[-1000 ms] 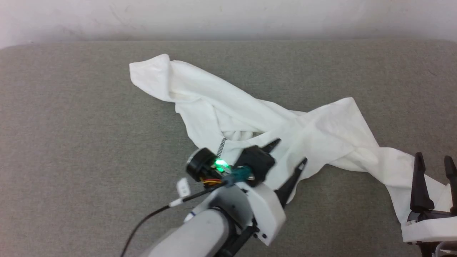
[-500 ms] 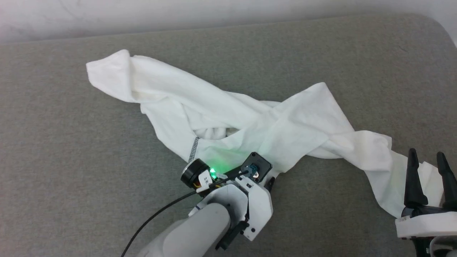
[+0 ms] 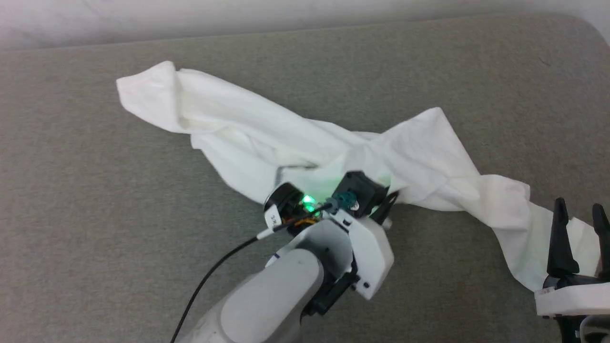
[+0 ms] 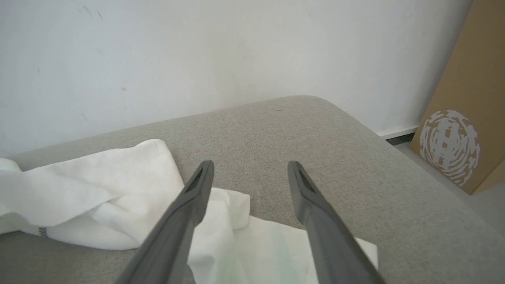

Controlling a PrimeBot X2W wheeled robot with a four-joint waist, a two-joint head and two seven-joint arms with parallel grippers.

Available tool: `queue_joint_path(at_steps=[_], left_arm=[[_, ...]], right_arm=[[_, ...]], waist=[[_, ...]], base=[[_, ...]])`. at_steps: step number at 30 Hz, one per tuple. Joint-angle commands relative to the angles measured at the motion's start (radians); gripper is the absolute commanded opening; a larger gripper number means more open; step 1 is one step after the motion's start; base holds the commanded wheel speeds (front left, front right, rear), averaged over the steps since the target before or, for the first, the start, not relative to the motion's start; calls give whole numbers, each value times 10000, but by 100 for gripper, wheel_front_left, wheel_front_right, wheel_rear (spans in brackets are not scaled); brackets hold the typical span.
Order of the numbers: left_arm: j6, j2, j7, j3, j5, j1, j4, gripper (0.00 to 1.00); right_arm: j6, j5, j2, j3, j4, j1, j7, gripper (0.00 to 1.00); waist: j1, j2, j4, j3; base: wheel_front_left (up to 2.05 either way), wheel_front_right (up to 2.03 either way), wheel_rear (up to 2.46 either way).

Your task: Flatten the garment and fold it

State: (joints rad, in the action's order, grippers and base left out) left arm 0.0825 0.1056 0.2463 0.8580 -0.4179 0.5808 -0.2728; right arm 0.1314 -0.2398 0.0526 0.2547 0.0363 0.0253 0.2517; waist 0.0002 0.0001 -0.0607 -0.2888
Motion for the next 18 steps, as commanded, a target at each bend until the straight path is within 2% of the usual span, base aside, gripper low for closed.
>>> queue_joint_path(at_steps=[1, 5, 9, 13, 16, 18], left_arm=[[-28, -67, -102, -244, -308, -11, 731, 0], [272, 230, -318, -1060, -969, -478, 2701, 0], [988, 893, -786, -2337, -1565, -1545, 4734, 0], [2148, 1612, -1608, -4198, -2312, -3740, 6151, 0], [2828, 1730, -2420, -5644, -3121, -5875, 6654, 0], [3051, 1565, -3016, -6560, -3735, -7215, 6673, 0]], right_arm=[[-7, -3, -24, 7, 35, 22, 83, 100], [-7, 41, -24, -4, 64, 114, 79, 100], [-7, 78, -24, 8, 61, 238, 3, 100], [-7, 79, -24, 70, 9, 408, -68, 100], [-7, 91, -24, 109, -58, 525, -131, 100], [-7, 112, -24, 174, -99, 615, -174, 100]], waist=[[-2, -1, 469, 410], [-2, -1, 899, 862], [-2, -1, 1181, 1214], [-2, -1, 1322, 1396], [-2, -1, 1375, 1431], [-2, -1, 1434, 1445]], base=[[0, 0, 0], [0, 0, 0], [0, 0, 0], [0, 0, 0], [0, 0, 0], [0, 0, 0]])
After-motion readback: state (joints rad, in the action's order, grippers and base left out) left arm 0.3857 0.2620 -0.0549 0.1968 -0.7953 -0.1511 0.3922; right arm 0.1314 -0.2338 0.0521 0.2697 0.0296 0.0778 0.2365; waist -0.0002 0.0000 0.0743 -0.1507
